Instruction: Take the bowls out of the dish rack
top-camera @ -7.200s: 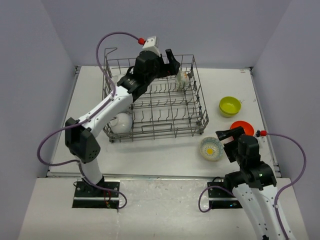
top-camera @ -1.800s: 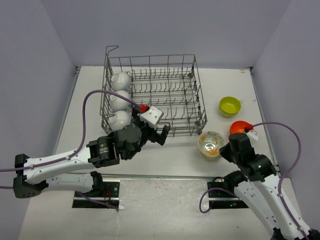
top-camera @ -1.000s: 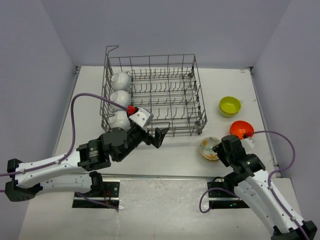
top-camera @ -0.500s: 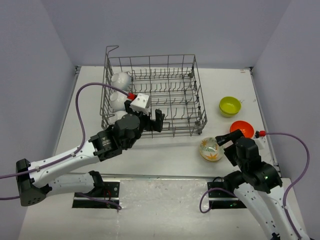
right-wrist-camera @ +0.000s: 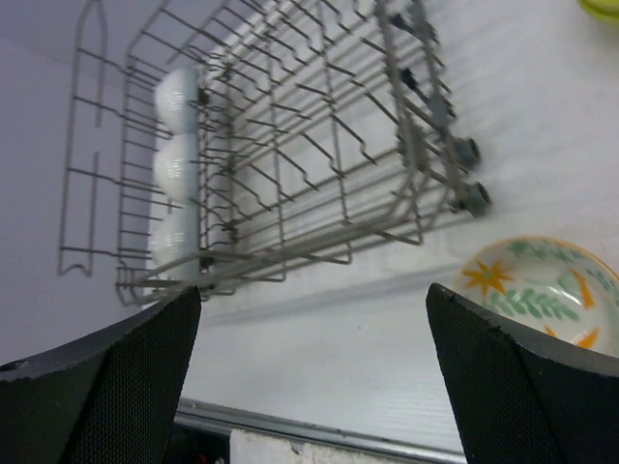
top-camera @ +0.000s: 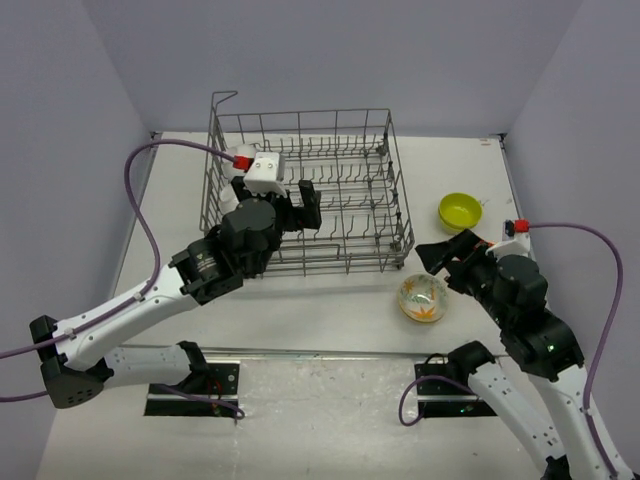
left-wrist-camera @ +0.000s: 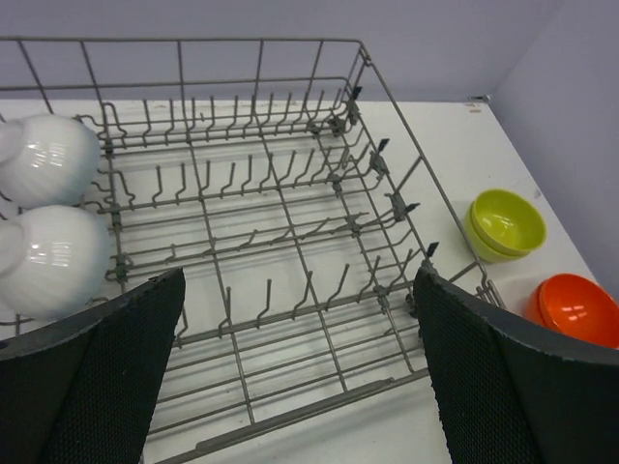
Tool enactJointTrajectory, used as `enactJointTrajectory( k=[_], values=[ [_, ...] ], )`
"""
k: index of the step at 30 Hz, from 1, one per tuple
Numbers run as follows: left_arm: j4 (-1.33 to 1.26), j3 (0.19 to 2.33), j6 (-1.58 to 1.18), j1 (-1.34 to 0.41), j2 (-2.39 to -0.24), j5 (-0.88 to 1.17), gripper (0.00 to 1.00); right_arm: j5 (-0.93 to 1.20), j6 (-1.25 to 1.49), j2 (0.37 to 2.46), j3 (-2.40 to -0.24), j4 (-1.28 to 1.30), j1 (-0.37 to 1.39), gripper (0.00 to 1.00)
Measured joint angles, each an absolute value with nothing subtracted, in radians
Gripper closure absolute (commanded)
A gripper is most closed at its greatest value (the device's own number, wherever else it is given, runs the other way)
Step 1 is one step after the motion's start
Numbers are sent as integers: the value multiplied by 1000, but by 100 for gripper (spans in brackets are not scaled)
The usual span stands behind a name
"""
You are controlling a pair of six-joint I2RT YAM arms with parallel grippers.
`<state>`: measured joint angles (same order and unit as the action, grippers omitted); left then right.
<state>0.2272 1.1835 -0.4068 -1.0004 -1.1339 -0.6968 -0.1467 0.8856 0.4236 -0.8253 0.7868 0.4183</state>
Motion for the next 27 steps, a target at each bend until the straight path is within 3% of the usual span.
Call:
enactJointTrajectory(
  k=[6,12,19,27],
  values=[
    [336,1300,-347,-980,-1139,-852,0,36,763,601,-940,575,418,1],
    [493,1487,-347,-970,-1192,-969,0,284,727,981,-1047,324,481,1],
    [611,1495,-344,-964,-1170,-1114,0,384,735,1442,-1325,216,624,1],
    [531,1369,-227,-964,-978,-1218,0,384,818,1852,-1574,202,721,1]
  ],
)
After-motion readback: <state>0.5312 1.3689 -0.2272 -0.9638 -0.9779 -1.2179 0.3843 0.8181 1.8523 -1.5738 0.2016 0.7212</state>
